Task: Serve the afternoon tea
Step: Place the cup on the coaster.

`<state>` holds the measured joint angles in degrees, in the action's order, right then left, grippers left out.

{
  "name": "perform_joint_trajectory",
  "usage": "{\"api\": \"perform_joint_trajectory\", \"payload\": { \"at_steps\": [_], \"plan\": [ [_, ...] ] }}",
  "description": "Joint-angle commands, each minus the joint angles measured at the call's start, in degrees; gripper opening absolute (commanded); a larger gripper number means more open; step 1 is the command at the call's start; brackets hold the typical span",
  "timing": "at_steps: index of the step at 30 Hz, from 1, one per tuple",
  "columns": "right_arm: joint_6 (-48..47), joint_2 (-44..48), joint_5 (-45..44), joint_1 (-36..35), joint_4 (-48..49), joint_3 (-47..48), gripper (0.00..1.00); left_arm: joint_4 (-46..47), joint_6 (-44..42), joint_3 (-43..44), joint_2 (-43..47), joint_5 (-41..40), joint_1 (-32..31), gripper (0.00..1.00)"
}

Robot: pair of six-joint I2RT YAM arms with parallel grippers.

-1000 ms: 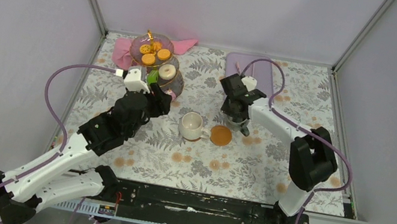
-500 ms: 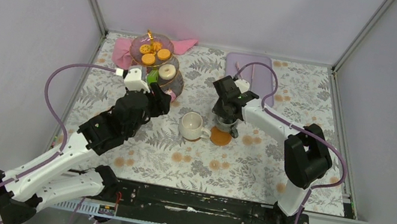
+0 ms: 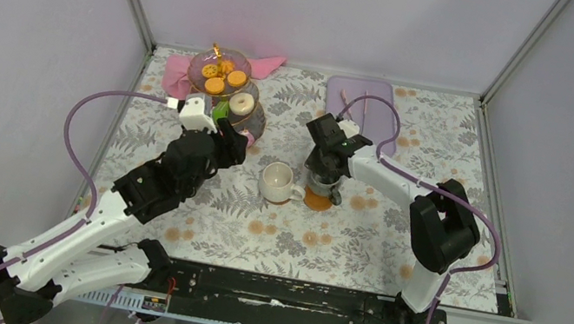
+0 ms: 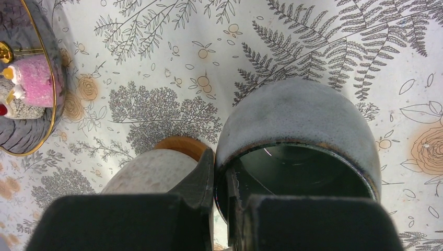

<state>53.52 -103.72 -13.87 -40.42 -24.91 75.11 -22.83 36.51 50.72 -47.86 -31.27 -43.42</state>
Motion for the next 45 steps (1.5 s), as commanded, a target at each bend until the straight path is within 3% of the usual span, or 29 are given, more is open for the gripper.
{"api": "perform_joint_trajectory", "payload": {
  "at_steps": [1, 22, 36, 38, 45],
  "plan": [
    [1.66, 3.64, 0.26, -1.18, -0.59, 1.99, 0.0, -0.13, 0.28, 1.66, -0.32, -1.06, -0.26, 0.6],
    [3.8, 4.31, 2.93, -2.35, -5.65, 3.28, 0.0, 0.64, 1.19, 2.2, -0.78, -0.68, -0.89, 0.6],
    [3.59, 2.43, 3.59, -2.6, -4.09, 3.15, 0.01, 0.68, 1.19, 1.65, -0.81, -1.01, -1.23, 0.6],
    [3.31, 1.94, 3.66, -2.72, -4.33, 3.63, 0.06, 0.76, 1.19, 1.62, -0.95, -1.09, -1.24, 0.6],
    [3.2, 1.76, 2.91, -2.98, -4.94, 4.07, 0.38, 0.94, 1.11, 1.77, -1.19, -1.08, -1.32, 0.59]
  ]
}}
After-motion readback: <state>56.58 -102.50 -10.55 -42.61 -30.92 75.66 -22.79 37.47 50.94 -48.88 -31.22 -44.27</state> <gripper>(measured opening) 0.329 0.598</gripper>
